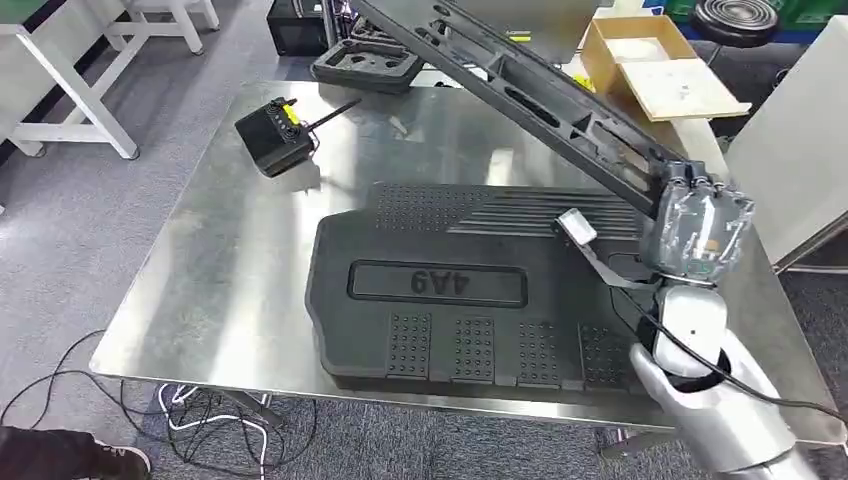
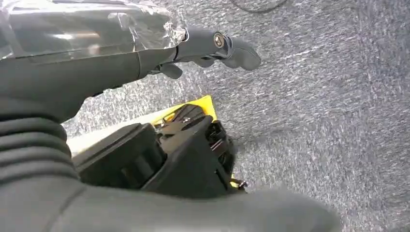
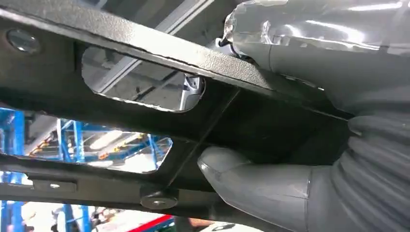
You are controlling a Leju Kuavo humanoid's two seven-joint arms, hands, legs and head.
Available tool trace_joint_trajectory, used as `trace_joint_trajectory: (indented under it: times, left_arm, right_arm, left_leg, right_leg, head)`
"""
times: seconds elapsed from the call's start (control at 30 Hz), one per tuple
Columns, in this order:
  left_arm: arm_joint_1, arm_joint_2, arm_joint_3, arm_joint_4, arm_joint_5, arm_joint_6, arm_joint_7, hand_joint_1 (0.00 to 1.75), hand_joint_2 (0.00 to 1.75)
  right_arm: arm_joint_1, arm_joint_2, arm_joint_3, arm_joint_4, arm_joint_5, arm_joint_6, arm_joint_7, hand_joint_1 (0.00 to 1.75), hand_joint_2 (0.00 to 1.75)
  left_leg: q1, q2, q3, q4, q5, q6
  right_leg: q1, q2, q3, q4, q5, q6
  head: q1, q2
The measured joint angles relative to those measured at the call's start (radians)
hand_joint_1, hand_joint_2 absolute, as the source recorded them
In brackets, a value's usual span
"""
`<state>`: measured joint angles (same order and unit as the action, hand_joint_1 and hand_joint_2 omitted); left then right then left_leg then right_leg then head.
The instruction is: Take the parts from the cabinet and place them on the table.
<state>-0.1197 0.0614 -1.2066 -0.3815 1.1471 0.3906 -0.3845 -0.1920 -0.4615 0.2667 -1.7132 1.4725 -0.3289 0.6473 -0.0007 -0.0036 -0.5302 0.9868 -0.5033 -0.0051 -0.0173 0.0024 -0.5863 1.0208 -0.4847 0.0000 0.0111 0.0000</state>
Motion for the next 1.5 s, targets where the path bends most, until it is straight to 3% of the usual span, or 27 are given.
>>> trace_joint_trajectory:
  times: [0.3,0.73,1.23,1.5]
  left_arm:
    - [0.005,0.0,0.0,0.0,0.031,0.001,-0.013,0.0,0.0]
    - [0.005,0.0,0.0,0.0,0.058,-0.013,-0.025,0.0,0.0]
    - [0.004,0.0,0.0,0.0,0.066,-0.027,-0.021,0.0,0.0]
    - [0.002,0.0,0.001,0.002,0.089,-0.032,-0.021,0.0,0.0]
  right_arm:
    - [0.061,-0.079,-0.047,-0.057,0.01,0.118,0.039,1.75,1.75]
    - [0.157,-0.162,-0.101,-0.11,0.018,0.186,0.04,1.75,1.75]
    - [0.182,-0.203,-0.086,-0.118,0.018,0.177,0.021,1.75,1.75]
    - [0.161,-0.195,-0.007,-0.092,0.018,0.149,0.003,1.75,1.75]
  left_leg:
    - [0.0,0.0,0.001,0.0,0.0,0.0]
    - [0.0,0.0,0.002,0.0,-0.001,0.001]
    - [0.0,0.0,0.002,0.0,-0.001,0.001]
    - [0.0,0.0,0.002,-0.001,-0.001,0.001]
  right_leg:
    - [0.0,-0.001,0.002,0.0,0.0,0.0]
    - [0.0,0.0,0.003,0.0,0.0,0.0]
    - [0.0,0.0,0.003,0.0,0.0,0.0]
    - [0.0,-0.001,0.003,0.0,0.0,0.0]
  head:
    - [0.0,0.0]
    - [0.001,0.0]
    - [0.0,0.0]
    - [0.0,0.0]
